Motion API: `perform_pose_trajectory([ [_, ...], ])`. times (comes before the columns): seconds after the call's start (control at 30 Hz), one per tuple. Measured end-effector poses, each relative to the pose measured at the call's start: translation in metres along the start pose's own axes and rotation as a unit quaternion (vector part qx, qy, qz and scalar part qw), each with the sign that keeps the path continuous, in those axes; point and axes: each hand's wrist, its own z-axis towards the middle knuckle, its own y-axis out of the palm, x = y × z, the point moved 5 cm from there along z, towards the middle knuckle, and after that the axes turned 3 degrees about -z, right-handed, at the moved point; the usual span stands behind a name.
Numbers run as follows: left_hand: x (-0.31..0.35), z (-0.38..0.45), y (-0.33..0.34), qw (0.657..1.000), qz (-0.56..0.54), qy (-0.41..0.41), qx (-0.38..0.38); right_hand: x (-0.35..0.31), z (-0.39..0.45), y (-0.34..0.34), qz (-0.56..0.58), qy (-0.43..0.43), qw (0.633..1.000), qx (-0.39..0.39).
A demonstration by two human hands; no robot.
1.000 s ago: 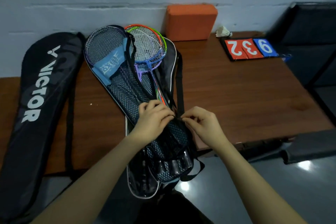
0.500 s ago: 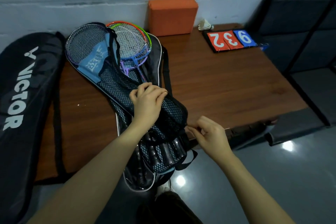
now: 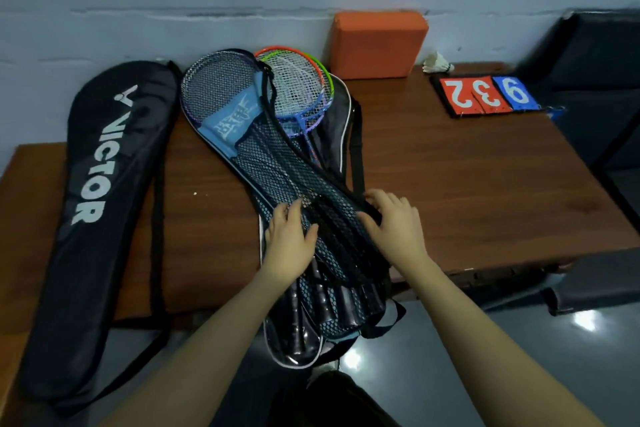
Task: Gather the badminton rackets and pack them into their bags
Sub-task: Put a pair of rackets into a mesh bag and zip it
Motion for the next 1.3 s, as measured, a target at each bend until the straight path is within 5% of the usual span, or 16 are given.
perform_pose_trajectory([
  [0.23,-0.026,0.015,0.004,0.990,-0.048,-0.128,0.033,-0.033,0.044,0.011,0.004,-0.107,0.993,-0.043],
  [0.33,-0.030,0.024,0.009,0.994,-0.016,-0.103,0.018,-0.041,0.059,0.017,0.047,-0.126,0.985,-0.105],
  [0.7,-0.018,0.009,-0.023,0.968,-0.141,0.001,0.206,-0.046,0.058,0.022,0.231,-0.083,0.964,-0.106],
  [0.9,-0.030,-0.002,-0.048,0.960,-0.131,-0.046,0.243,-0.064,0.058,0.040,0.262,-0.069,0.958,-0.094],
  [1.03,-0.049,-0.009,-0.045,0.950,-0.155,-0.116,0.244,-0.078,0.067,0.063,0.177,-0.093,0.969,-0.142],
  [1.3,-0.052,0.021,-0.052,0.955,-0.127,-0.079,0.257,-0.103,0.068,0.068,0.209,-0.092,0.966,-0.123],
])
